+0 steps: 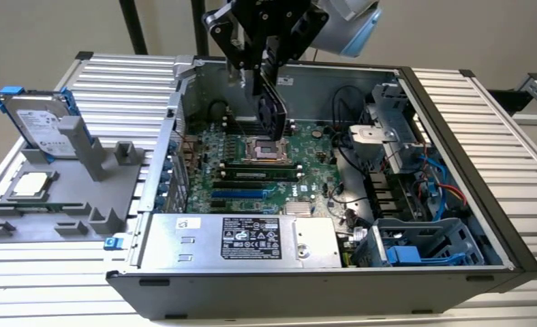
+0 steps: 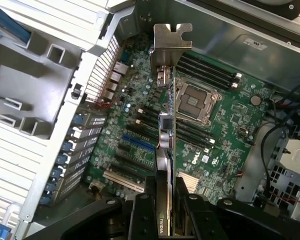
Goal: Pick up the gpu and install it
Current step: 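Insert the gpu into the slot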
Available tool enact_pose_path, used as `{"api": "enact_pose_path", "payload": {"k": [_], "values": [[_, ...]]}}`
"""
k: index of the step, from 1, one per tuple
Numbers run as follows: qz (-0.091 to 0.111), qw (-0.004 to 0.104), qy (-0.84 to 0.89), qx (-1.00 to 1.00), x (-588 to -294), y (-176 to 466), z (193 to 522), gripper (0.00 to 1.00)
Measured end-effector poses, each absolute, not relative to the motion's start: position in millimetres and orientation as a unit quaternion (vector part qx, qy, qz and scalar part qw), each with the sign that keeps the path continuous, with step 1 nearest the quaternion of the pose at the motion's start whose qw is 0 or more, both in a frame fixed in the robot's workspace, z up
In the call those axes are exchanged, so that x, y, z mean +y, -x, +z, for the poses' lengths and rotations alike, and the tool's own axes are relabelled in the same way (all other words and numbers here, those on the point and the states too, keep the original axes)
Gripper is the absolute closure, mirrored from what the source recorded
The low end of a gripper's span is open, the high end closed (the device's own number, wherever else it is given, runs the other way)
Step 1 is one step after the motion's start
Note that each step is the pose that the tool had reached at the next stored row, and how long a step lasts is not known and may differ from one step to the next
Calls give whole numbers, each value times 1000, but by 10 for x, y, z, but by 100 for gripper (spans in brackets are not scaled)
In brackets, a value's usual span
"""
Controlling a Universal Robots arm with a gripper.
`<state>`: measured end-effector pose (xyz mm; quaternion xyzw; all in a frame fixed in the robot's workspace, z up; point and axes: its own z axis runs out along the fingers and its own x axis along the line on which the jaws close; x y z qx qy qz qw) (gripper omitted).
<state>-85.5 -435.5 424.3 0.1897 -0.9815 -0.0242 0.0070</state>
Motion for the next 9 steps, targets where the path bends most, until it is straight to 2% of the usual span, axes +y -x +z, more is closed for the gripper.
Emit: {"api": "enact_pose_path", "payload": {"k": [9], "values": [[-24, 7, -205, -978, -4355, 855, 4244, 100]]}}
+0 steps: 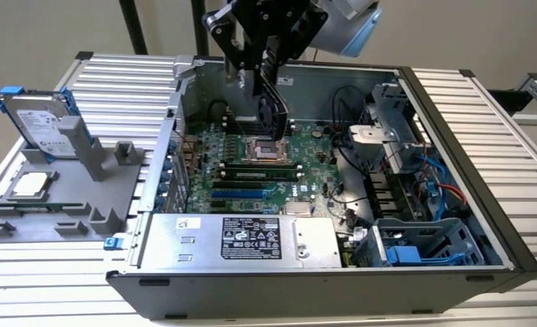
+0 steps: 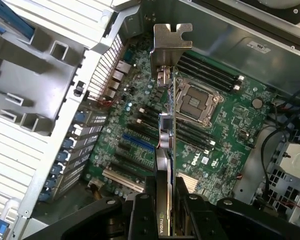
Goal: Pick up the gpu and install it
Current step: 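Insert the gpu into the slot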
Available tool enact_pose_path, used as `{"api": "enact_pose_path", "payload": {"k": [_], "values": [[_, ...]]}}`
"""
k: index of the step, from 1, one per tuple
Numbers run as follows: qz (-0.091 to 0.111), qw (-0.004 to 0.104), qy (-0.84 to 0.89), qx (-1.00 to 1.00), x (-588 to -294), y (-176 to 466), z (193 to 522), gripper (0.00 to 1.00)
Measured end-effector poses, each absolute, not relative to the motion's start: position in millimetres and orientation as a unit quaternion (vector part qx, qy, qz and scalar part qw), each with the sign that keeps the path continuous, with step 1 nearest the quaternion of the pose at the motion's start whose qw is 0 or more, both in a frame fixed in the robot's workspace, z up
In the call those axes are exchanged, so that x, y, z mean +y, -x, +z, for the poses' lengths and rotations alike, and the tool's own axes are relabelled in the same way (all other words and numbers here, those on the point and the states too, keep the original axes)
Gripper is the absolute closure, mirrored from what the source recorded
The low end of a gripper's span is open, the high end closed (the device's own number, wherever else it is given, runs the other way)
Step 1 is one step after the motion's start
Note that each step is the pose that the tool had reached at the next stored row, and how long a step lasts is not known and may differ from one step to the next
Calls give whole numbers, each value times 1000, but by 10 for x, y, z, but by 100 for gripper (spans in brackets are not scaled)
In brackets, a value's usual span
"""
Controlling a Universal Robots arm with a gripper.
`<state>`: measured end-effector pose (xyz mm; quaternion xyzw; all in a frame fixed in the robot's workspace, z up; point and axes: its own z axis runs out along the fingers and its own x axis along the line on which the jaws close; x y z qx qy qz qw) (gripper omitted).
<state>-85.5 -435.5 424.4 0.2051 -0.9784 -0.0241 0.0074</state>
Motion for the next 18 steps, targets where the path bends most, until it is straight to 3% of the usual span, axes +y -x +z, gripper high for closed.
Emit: {"api": "enact_pose_path", "payload": {"k": [18], "values": [[-24, 8, -233, -972, -4355, 855, 4247, 100]]}}
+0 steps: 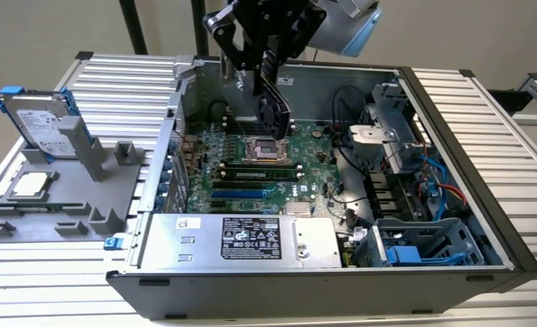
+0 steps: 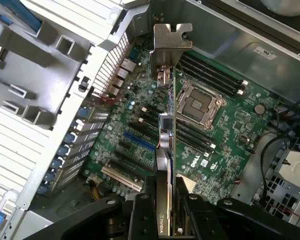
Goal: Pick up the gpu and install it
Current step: 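Insert the gpu into the slot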
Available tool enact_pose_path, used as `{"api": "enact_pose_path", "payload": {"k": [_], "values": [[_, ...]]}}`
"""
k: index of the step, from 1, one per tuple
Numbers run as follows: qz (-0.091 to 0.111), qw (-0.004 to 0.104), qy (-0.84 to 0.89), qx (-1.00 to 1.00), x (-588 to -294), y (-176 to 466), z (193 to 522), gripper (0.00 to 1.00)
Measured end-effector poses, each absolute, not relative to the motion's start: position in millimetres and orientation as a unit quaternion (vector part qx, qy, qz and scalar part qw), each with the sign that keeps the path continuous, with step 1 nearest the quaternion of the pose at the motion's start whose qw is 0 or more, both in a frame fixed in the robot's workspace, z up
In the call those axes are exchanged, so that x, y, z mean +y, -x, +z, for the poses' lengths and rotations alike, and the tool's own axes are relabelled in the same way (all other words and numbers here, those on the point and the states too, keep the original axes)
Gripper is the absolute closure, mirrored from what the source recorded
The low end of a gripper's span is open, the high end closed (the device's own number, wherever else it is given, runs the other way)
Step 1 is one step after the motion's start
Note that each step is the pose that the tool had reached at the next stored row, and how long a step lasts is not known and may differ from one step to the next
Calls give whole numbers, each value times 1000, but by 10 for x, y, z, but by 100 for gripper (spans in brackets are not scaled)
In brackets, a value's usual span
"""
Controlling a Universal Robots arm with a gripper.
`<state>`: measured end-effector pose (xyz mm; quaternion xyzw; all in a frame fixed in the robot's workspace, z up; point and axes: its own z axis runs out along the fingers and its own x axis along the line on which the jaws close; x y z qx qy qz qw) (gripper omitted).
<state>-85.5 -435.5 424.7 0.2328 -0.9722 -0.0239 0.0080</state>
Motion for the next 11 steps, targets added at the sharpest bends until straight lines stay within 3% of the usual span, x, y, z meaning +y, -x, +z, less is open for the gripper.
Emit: {"api": "enact_pose_path", "payload": {"k": [11], "values": [[-24, 8, -249, -968, -4355, 855, 4250, 100]]}}
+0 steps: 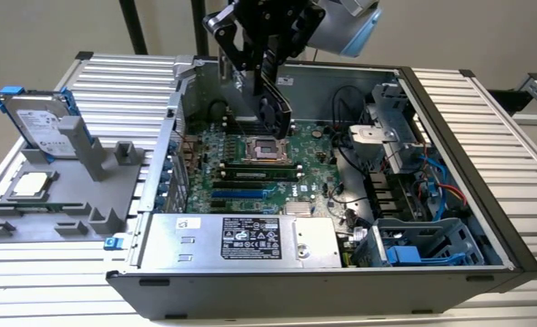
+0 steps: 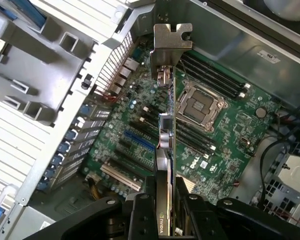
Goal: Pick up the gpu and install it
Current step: 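Insert the gpu into the slot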
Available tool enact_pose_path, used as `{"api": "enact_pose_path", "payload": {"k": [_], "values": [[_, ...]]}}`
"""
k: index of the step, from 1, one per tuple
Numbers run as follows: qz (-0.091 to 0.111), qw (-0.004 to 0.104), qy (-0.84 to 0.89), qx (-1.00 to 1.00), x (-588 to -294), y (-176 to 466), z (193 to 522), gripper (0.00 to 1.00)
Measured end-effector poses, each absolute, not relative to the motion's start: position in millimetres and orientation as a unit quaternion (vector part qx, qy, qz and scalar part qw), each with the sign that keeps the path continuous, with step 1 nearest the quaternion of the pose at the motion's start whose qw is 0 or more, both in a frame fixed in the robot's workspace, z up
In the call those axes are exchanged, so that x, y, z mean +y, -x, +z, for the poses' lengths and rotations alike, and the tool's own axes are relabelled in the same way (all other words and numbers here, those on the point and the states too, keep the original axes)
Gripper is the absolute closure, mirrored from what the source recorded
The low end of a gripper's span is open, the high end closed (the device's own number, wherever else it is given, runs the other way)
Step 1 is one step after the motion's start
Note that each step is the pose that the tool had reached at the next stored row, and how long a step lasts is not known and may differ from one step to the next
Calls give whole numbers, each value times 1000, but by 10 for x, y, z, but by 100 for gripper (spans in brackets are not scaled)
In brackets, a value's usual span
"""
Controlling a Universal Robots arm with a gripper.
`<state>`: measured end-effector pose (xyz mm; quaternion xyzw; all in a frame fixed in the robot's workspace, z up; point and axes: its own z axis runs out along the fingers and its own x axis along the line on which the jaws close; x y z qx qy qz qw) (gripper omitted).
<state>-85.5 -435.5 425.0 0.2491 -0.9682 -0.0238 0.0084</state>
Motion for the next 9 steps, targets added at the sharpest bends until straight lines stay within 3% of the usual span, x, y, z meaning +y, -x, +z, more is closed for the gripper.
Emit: {"api": "enact_pose_path", "payload": {"k": [9], "values": [[-24, 9, -262, -965, -4355, 855, 4253, 100]]}}
